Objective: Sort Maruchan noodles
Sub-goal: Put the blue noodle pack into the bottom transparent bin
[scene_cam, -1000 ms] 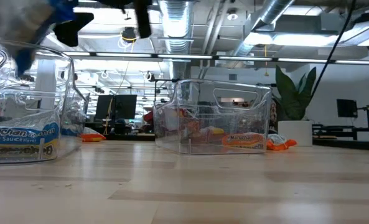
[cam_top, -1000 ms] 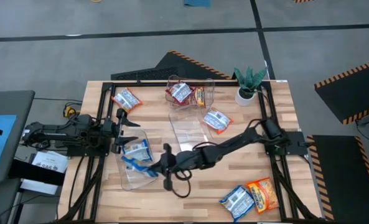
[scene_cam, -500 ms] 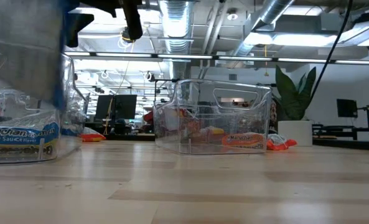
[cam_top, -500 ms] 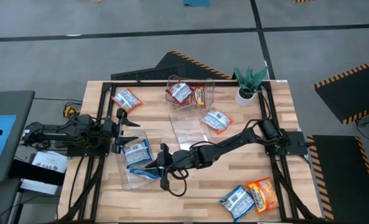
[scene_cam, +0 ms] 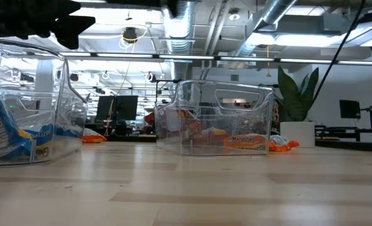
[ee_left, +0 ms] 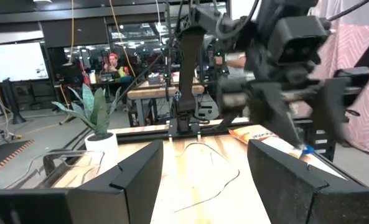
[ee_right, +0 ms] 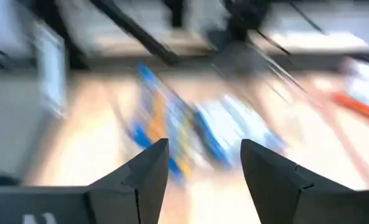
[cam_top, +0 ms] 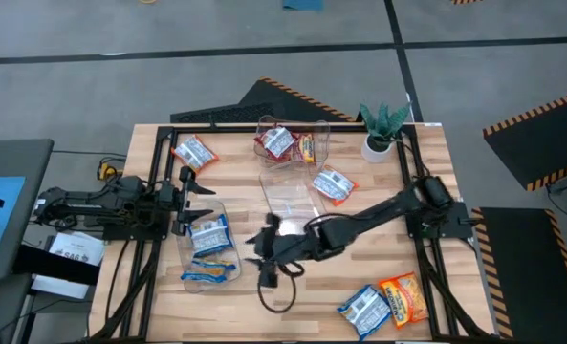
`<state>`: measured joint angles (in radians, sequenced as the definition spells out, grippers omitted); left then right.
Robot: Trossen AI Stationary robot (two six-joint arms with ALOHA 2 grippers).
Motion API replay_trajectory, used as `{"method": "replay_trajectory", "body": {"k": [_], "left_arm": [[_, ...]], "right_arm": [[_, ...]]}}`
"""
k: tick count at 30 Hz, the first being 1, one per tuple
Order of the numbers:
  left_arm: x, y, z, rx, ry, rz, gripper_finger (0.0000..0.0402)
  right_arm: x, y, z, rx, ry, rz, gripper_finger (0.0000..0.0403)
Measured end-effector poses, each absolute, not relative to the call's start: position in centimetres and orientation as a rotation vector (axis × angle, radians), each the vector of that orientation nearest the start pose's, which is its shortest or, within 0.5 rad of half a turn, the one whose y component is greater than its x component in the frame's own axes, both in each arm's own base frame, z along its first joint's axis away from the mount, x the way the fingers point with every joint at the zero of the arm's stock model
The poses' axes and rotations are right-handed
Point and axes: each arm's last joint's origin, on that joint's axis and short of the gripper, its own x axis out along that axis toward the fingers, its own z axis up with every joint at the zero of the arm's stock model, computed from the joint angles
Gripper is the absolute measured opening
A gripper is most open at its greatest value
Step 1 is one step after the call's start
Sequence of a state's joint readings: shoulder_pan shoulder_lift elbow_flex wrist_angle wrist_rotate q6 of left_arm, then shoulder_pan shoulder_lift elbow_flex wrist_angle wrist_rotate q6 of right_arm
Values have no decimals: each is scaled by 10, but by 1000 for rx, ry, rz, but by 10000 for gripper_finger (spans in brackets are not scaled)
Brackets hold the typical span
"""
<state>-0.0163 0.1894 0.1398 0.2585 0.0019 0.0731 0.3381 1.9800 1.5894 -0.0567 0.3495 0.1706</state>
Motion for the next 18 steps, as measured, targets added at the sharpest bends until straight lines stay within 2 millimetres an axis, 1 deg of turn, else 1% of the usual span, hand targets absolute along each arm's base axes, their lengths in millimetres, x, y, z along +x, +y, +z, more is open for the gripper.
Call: {"method": "replay_trajectory", "body": {"k": [3, 5, 7, 10, 13, 16, 18], "left_arm": [[103, -2, 220, 61, -200, -10, 226], [103, -2, 220, 38, -199, -12, 226], [103, -2, 220, 19, -199, -14, 226], [103, -2, 220, 13, -195, -15, 226], [103, -2, 219, 13, -192, -22, 226], [103, -2, 219, 10, -192, -37, 226], [103, -2, 219, 5, -192, -38, 226]], "right_arm": [[406, 146, 276, -75, 573, -224, 221], [382, 145, 283, -96, 657, -338, 216], [359, 146, 284, -92, 739, -450, 211], [331, 150, 277, -94, 822, -610, 204], [308, 157, 268, -112, 859, -759, 198], [289, 161, 259, -129, 887, -911, 194], [284, 163, 253, -106, 878, -967, 191]]}}
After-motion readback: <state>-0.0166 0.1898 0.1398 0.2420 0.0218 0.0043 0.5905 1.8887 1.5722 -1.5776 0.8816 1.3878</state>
